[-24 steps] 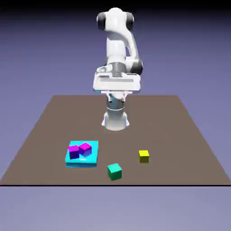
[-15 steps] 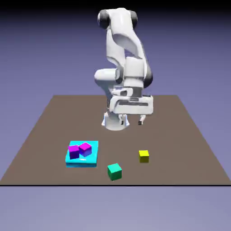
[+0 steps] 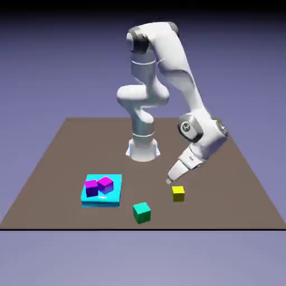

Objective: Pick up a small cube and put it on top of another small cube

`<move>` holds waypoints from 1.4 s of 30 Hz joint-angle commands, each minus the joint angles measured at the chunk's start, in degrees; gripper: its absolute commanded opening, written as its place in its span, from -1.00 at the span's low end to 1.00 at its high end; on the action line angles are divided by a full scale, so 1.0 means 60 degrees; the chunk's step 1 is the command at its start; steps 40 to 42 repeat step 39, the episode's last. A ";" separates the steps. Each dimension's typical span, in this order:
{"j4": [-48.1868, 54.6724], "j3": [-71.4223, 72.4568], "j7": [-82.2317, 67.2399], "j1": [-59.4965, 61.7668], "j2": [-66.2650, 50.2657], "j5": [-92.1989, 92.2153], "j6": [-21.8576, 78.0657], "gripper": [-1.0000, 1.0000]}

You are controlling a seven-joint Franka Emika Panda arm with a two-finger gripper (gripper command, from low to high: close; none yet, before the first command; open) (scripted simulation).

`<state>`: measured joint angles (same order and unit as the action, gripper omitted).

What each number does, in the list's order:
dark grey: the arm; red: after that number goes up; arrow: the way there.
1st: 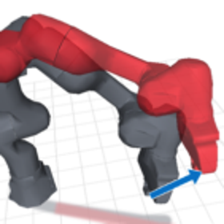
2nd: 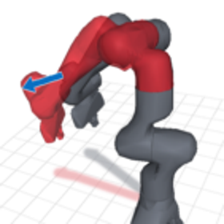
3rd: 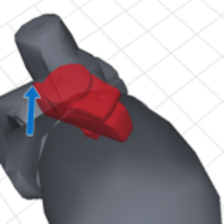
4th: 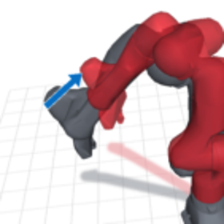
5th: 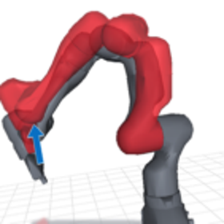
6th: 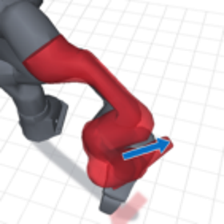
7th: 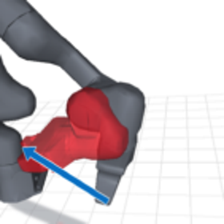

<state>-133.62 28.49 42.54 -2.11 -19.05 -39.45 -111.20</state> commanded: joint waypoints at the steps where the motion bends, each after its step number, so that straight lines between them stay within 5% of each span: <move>1: 0.0181 0.0189 0.0001 -0.0009 -0.0342 -0.0261 0.0416 0.00; 16: 0.2857 0.2974 0.0008 -0.0148 -0.5397 -0.4117 0.6555 0.00; 19: 0.2243 0.2355 0.0279 0.0378 -0.5699 -0.4938 0.5805 0.00; 20: 0.2243 0.2355 0.0279 0.0378 -0.5699 -0.4938 0.5804 -1.00; 23: 0.2862 0.2972 0.0003 -0.0149 -0.5393 -0.4113 0.6556 -1.00; 31: 0.4045 0.0200 -0.2989 0.0915 -0.3615 -0.3920 0.5254 -1.00; 36: 0.3461 -0.0266 -0.2636 0.1434 -0.3904 -0.4579 0.4392 -1.00; 37: 0.3461 -0.0266 -0.2636 0.1434 -0.3904 -0.4579 0.4392 1.00; 42: 0.3749 -0.0049 -0.2818 0.1185 -0.3757 -0.4258 0.4807 1.00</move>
